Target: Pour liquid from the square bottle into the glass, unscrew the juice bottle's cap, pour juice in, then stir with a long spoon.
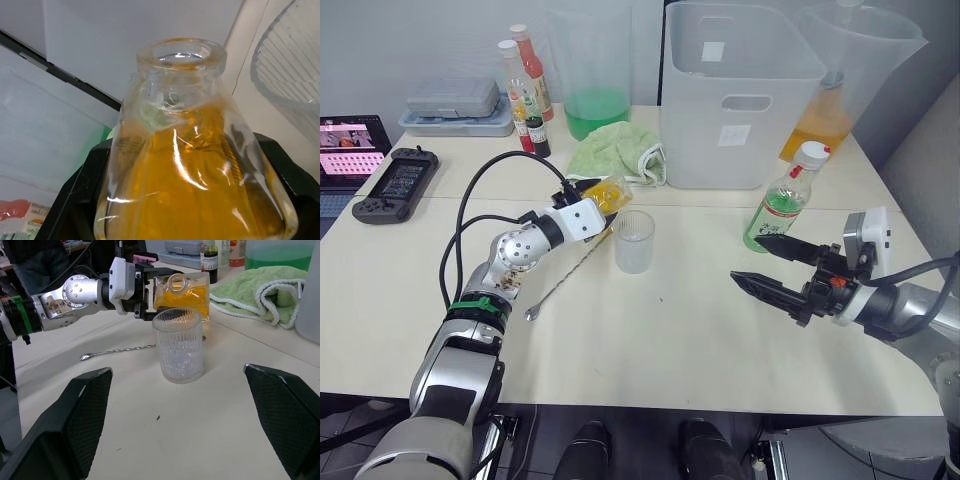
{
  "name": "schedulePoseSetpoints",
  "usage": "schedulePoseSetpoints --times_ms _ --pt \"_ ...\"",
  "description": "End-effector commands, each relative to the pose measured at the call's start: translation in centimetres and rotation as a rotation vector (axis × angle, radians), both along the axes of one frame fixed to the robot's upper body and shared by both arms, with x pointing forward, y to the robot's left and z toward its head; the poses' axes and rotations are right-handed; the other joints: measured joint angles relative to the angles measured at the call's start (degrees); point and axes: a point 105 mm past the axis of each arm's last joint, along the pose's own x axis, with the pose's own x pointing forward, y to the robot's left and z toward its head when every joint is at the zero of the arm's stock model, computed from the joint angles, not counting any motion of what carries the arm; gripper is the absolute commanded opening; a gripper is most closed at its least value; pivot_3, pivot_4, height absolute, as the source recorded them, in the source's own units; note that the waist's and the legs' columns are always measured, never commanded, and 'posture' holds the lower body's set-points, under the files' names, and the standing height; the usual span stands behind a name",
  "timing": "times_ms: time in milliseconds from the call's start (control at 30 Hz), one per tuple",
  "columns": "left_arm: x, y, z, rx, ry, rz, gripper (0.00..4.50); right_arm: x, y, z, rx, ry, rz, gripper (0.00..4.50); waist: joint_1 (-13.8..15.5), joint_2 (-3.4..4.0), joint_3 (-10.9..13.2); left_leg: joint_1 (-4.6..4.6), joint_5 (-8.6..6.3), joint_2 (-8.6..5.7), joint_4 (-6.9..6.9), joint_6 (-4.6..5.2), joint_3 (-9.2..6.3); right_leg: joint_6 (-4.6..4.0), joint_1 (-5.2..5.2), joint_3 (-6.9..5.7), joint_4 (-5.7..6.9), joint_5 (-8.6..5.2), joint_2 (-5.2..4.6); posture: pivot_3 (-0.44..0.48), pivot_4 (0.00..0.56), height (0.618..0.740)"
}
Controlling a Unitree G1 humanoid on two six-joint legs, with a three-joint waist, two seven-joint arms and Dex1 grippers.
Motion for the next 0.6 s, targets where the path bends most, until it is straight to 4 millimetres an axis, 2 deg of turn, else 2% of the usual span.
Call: schedulePoseSetpoints --times_ms 33,333,600 --pt "-0.4 -0.6 5.3 -0.024 -0.227 -0.027 2.8 -0.5 0.5 1.2 0.013 -0.057 0.032 4.47 0.0 0.0 0.0 0.0 0.0 0.0 0.01 0.0 0.0 0.0 0.0 0.0 0.02 0.0 0.0 0.0 0.15 0.74" --pt "-0.6 -1.0 6.6 0.028 -0.345 -0.014 2.8 -0.4 0.5 1.2 0.016 -0.063 0.03 4.47 -0.04 0.0 0.0 0.0 0.0 -0.01 0.07 0.0 0.0 0.0 -0.01 0.01 0.11 0.0 0.0 0.0 0.15 0.74" --pt "-0.7 -1.4 6.6 0.071 -0.396 -0.023 2.8 -0.4 0.6 1.4 -0.004 -0.083 0.024 4.47 -0.01 0.0 0.0 -0.02 0.0 -0.02 0.17 0.01 0.0 0.0 -0.01 0.01 0.18 0.0 0.0 0.0 0.15 0.74"
